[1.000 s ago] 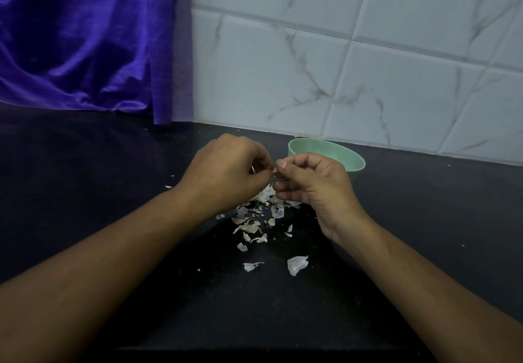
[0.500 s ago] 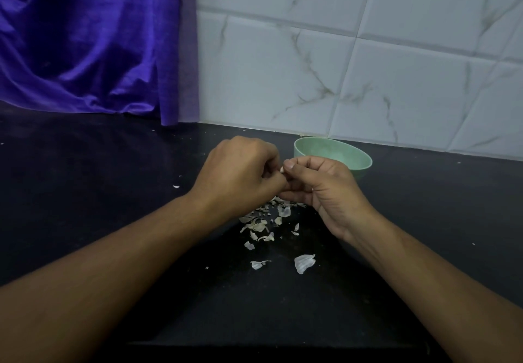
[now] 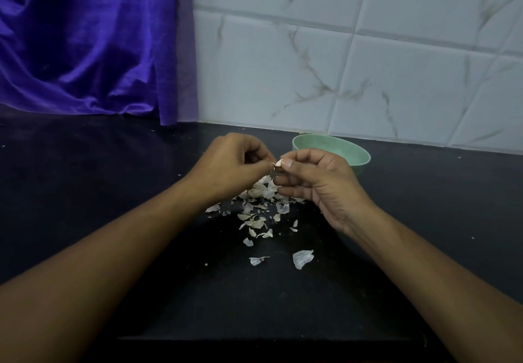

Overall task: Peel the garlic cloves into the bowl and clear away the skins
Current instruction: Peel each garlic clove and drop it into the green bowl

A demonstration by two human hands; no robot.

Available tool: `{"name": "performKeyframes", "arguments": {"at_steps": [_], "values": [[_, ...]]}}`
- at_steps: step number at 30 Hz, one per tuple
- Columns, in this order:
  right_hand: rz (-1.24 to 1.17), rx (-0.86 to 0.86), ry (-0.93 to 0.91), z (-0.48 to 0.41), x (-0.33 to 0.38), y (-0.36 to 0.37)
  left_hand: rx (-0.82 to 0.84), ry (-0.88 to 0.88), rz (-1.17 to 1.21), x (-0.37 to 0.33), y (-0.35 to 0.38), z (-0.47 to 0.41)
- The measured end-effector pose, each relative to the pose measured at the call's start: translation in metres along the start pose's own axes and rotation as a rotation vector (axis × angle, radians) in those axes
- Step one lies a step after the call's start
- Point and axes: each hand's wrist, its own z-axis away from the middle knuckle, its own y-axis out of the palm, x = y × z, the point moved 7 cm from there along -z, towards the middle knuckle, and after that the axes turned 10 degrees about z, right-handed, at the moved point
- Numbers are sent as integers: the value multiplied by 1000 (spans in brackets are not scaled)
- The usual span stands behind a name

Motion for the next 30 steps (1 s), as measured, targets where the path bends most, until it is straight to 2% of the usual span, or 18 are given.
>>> {"name": "performKeyframes", "arguments": {"at_steps": [12, 16, 20, 30], "values": [[74, -21, -38, 1, 2, 1, -33, 44, 45, 3, 0, -4], [130, -69, -54, 0, 1, -1, -23, 100, -27, 2, 3, -3], [158, -44, -49, 0, 0, -1, -53, 139, -118, 1, 1, -4], [210, -39, -28, 2, 0, 0, -34, 172, -177, -1, -1, -4]]}}
